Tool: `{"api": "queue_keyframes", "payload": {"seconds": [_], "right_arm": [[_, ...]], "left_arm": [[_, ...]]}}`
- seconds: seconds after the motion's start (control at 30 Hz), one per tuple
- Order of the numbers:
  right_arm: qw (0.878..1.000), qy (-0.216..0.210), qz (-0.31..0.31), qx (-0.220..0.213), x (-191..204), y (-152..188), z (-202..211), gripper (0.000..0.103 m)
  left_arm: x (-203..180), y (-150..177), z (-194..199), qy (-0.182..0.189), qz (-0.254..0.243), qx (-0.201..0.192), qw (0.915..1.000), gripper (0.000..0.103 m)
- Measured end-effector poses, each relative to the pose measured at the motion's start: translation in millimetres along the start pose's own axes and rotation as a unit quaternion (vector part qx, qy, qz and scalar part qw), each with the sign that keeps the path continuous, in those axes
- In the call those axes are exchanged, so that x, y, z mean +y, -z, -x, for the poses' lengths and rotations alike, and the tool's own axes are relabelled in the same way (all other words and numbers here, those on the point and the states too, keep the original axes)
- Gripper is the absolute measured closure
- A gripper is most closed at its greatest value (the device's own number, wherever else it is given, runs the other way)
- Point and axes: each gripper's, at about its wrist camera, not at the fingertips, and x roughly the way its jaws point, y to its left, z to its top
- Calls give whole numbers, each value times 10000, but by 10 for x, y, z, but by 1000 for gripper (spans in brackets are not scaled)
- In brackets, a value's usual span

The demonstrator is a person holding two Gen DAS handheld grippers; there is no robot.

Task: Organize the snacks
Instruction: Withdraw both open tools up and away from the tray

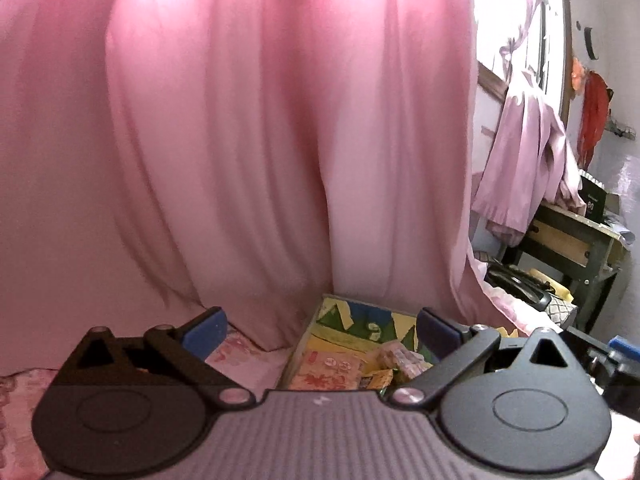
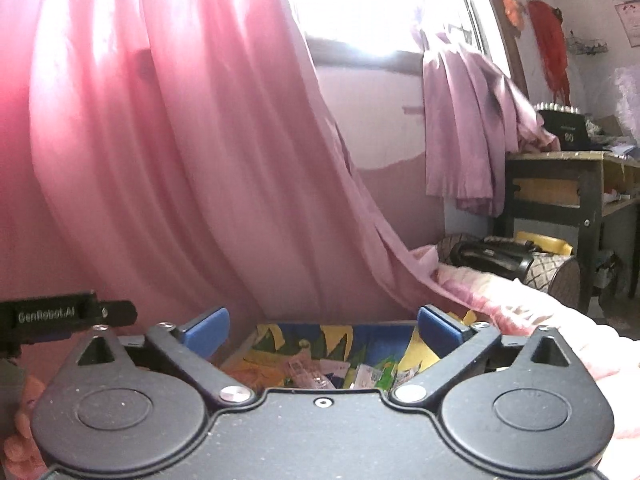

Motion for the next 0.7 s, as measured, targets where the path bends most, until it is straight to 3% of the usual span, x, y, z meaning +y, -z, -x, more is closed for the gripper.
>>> {"api": "queue_keyframes", "payload": {"seconds": [0.4,0.7], "right_arm": [[9999,-99,29,-56,-32,48,646,1],[10000,-43,66,15,-38,180,1042,1]], "left_arm": [[-142,296,743,-272,-328,-345,9985,0],[-187,497,1067,-276,-466,-333,9980,0]]}}
